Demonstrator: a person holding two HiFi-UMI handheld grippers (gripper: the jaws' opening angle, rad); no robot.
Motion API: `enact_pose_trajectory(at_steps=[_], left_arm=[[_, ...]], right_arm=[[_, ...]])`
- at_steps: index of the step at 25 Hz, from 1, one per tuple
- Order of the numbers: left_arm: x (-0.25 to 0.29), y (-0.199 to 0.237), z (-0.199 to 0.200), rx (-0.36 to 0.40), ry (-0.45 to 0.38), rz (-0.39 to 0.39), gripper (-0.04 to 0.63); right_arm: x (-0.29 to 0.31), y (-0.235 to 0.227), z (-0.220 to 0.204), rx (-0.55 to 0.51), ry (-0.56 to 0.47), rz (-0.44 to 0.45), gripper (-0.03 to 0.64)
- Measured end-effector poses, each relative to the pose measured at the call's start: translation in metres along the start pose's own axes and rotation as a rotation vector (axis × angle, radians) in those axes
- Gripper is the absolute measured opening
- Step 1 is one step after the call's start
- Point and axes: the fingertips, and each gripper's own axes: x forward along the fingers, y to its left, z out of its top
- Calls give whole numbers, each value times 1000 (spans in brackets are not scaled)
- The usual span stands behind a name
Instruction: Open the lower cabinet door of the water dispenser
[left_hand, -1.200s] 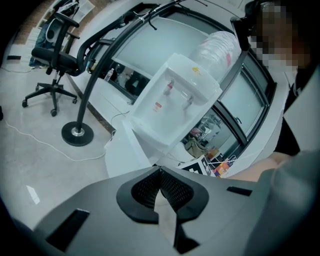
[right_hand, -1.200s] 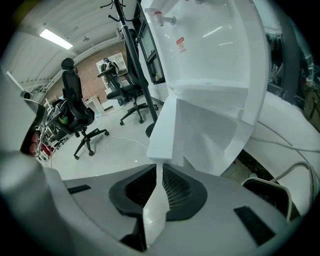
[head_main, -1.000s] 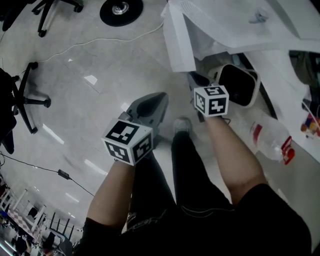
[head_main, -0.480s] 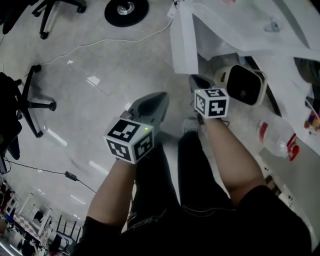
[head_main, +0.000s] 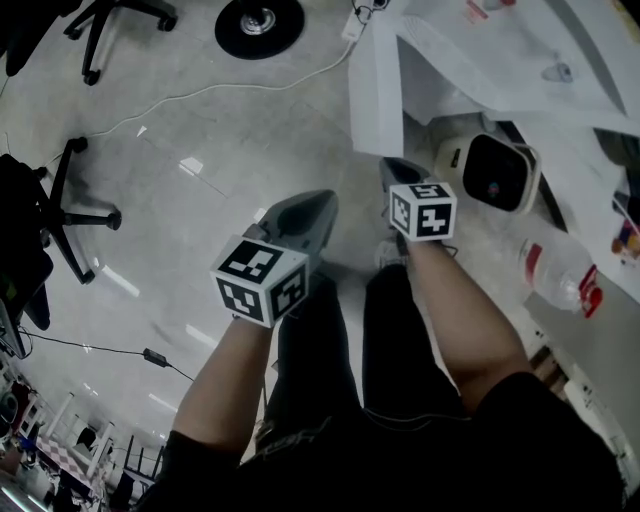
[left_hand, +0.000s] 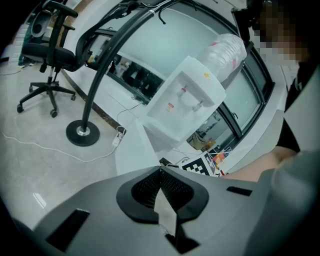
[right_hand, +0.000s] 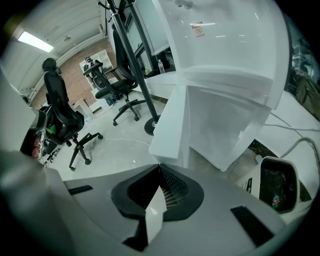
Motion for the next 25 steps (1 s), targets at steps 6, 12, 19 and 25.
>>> enact_pose_trajectory(at_steps=[6, 12, 19, 25], left_arm=[[-6, 7, 8, 1, 1, -5, 0], [-17, 15, 7, 12, 25, -13, 0], [-21, 22, 9, 22, 42, -11, 0], [-7, 9, 4, 21, 46, -24, 0]], right_arm=[[5, 9, 1, -24, 23, 4, 14], [9, 23, 5, -2, 8, 15, 14], [7, 27, 8, 18, -31, 40, 14], [-11, 19, 3, -5, -62, 66, 15]])
